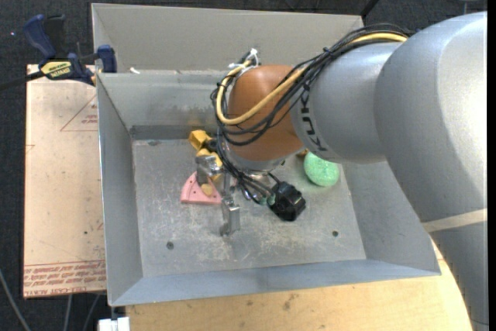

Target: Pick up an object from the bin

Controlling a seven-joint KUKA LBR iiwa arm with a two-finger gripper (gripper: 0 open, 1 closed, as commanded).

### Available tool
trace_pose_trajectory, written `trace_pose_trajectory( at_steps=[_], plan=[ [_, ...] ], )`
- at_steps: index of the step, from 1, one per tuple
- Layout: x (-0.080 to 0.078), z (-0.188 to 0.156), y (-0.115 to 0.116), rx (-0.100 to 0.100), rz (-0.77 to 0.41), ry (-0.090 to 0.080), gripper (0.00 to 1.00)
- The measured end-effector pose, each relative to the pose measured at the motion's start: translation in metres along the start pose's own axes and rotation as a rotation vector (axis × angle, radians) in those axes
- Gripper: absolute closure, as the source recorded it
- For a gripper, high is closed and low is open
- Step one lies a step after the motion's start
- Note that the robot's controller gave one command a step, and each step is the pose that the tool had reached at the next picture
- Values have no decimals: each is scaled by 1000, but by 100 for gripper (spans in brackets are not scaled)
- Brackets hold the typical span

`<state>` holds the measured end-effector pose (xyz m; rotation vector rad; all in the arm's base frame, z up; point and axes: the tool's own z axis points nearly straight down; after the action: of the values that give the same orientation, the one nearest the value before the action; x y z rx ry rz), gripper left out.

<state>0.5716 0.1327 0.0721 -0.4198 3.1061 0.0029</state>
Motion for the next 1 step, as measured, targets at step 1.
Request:
trace_pose_trajectory(
  at_steps=[1],
  plan=[
    [-30, 1, 11, 0, -114, 4, 0]
  ],
)
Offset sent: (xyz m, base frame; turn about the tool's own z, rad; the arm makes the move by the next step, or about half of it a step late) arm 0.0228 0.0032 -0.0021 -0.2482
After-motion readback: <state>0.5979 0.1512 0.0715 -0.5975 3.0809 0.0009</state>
